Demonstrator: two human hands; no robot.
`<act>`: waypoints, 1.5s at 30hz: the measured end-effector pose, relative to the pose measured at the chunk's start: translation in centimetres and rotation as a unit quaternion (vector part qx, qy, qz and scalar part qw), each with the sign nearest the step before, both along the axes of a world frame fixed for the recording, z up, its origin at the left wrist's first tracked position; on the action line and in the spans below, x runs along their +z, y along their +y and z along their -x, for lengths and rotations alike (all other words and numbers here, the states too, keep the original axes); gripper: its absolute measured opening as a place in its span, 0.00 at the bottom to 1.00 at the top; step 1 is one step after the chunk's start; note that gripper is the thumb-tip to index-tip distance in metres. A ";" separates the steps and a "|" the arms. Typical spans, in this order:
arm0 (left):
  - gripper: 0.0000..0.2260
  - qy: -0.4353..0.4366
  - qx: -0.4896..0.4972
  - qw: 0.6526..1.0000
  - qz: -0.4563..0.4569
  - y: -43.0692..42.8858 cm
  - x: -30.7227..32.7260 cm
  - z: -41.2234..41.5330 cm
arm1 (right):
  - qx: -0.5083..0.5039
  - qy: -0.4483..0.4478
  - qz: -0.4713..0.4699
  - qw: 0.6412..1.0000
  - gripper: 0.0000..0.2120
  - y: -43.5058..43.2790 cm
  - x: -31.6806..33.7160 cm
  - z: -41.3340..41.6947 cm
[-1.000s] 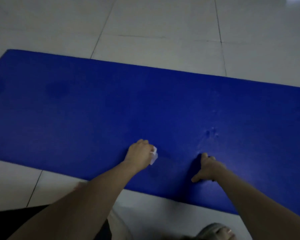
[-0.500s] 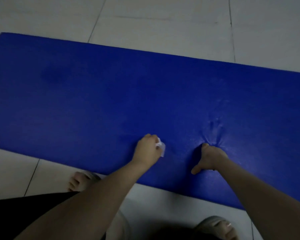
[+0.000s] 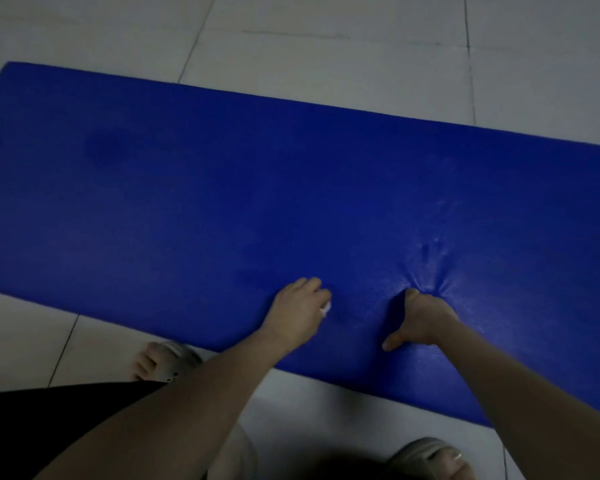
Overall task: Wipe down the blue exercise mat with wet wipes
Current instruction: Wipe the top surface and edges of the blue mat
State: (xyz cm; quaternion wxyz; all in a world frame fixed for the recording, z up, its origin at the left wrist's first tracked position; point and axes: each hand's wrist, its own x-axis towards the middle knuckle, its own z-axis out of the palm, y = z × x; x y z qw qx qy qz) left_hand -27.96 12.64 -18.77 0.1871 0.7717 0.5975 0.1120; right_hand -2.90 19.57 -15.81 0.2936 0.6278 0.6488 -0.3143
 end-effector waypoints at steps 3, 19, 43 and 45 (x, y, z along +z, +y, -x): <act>0.05 0.035 0.118 0.991 0.054 0.6 0.7 5.7 | 0.008 0.000 0.000 1.000 0.55 -0.1 0.1 0.0; 0.07 -0.137 0.278 0.937 0.163 0.7 1.3 -2.9 | 0.019 -0.004 0.010 1.000 0.56 0.1 0.4 0.0; 0.10 0.093 0.298 0.942 0.126 -0.5 2.2 6.8 | 0.015 0.000 0.013 1.000 0.51 0.2 0.3 -0.1; 0.13 0.047 0.360 0.922 0.132 -0.4 2.0 6.2 | 0.013 -0.001 0.014 1.000 0.51 0.2 0.2 -0.1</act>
